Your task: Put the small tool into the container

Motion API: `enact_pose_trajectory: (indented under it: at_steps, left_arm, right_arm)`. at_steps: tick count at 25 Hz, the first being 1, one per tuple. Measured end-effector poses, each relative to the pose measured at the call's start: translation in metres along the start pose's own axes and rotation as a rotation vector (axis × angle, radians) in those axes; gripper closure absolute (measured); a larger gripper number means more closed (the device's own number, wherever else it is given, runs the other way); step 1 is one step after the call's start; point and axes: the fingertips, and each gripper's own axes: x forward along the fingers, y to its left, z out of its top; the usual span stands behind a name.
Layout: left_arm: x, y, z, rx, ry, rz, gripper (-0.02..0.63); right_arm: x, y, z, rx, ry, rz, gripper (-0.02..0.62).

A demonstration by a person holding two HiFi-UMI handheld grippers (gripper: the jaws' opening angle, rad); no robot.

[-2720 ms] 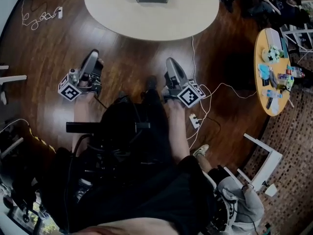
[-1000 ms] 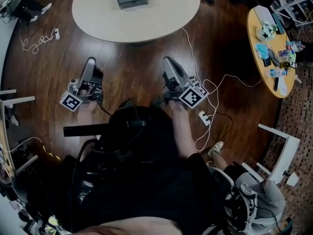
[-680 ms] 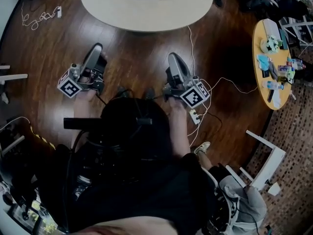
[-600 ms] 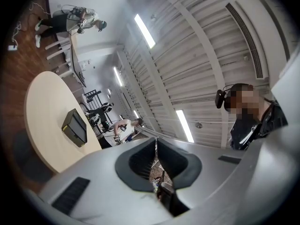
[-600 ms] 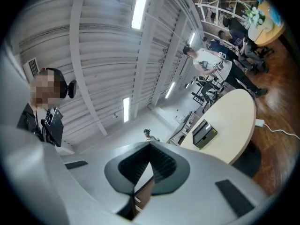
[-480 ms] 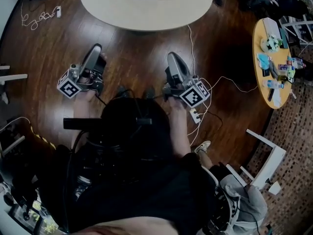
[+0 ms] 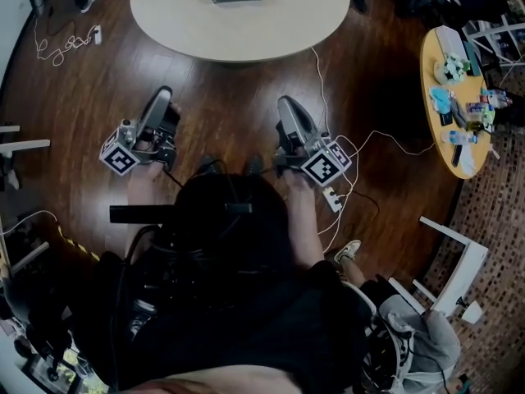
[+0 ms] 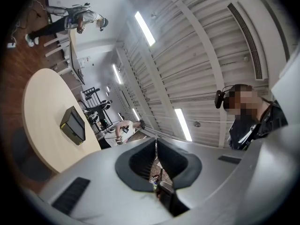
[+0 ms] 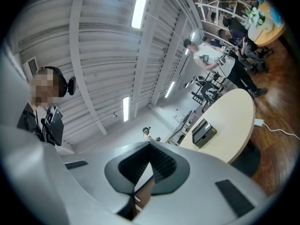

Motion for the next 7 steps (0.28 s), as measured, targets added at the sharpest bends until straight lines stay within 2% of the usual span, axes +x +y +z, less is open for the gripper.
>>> enact_pose_trajectory:
  at_steps: [4, 7]
  left_arm:
    - [0.0048, -0.0032, -0.0033, -0.022, -0.003, -0.02, 0.604]
    - [0.006, -0.0061, -0.0053, -0.04, -0.003, -0.034, 0.604]
  right_arm:
    - [0.0, 0.0023, 0.0, 0.019, -0.006, 0.03, 0.615]
    - [-0.0035, -0.0008, -0.0021, 0.019, -0.006, 0.015, 0.615]
